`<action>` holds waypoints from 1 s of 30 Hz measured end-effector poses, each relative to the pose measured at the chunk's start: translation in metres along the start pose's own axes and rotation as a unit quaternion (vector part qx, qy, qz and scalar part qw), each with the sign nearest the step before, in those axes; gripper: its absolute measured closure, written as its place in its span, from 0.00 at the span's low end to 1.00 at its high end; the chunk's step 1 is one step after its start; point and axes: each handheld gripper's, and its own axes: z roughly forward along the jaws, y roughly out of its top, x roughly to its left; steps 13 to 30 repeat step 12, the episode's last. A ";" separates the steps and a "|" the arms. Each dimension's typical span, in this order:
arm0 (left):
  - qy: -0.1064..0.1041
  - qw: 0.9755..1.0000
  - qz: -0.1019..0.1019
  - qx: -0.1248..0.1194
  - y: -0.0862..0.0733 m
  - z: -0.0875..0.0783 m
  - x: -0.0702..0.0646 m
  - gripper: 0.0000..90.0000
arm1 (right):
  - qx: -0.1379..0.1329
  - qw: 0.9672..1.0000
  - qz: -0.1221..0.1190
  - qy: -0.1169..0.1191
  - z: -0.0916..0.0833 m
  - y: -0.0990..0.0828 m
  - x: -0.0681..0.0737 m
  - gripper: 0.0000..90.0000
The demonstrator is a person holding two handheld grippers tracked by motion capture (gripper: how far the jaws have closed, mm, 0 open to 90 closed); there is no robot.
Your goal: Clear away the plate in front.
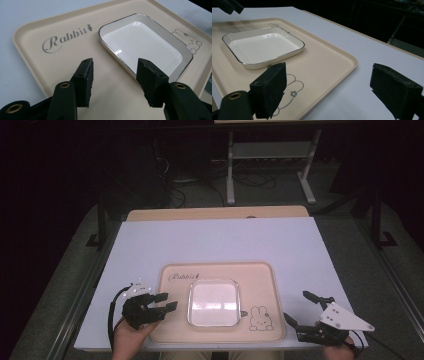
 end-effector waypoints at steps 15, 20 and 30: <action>0.014 1.000 -0.011 -0.015 -0.004 -0.013 0.018 0.44 | -0.001 1.000 -0.001 0.002 0.001 0.000 0.000 0.14; 0.014 1.000 -0.011 -0.015 -0.004 -0.013 0.018 0.44 | -0.001 1.000 -0.001 0.002 0.001 0.000 0.000 0.14; 0.014 1.000 -0.011 -0.015 -0.004 -0.013 0.018 0.44 | -0.001 1.000 -0.001 0.002 0.001 0.000 0.000 0.14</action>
